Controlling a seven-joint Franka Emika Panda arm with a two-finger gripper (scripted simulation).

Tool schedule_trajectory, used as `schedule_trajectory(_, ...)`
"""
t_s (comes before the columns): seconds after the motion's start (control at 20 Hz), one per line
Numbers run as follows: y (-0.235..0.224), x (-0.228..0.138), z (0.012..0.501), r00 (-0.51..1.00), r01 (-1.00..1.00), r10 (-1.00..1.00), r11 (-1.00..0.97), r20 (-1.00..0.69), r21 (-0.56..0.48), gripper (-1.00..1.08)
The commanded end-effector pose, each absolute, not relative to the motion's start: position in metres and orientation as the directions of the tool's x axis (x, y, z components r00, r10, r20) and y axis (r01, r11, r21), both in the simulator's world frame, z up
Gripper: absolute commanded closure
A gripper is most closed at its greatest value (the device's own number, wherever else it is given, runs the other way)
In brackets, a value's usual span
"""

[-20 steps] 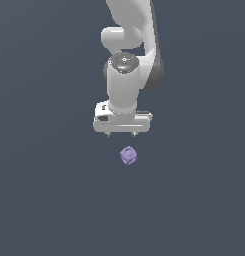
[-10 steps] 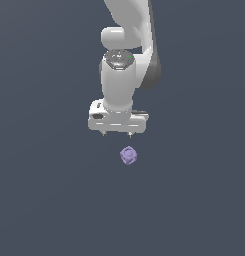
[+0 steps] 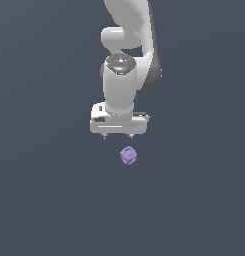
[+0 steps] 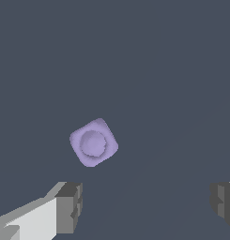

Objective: Pick up the object and move it to a goal position.

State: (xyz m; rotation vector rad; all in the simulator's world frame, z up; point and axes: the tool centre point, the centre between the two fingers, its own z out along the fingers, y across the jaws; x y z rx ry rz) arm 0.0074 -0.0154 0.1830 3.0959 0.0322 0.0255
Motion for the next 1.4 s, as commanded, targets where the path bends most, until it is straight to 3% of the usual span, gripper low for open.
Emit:
schedule_trajectory(0.0, -0.012, 0.009, 0.177, 0.998, 0.056, 0.056, -0.997, 0.013, 0.045, -0.92)
schedule_trajectory(0.8, 0.021, 0.017, 0.11, 0.905, 0.426, 0.426, -0.905, -0.003, 0.014, -0.92)
schedule_trajectory(1.35, 0.032, 0.018, 0.09, 0.852, 0.523, 0.523, -0.852, 0.0, 0.0, -0.92)
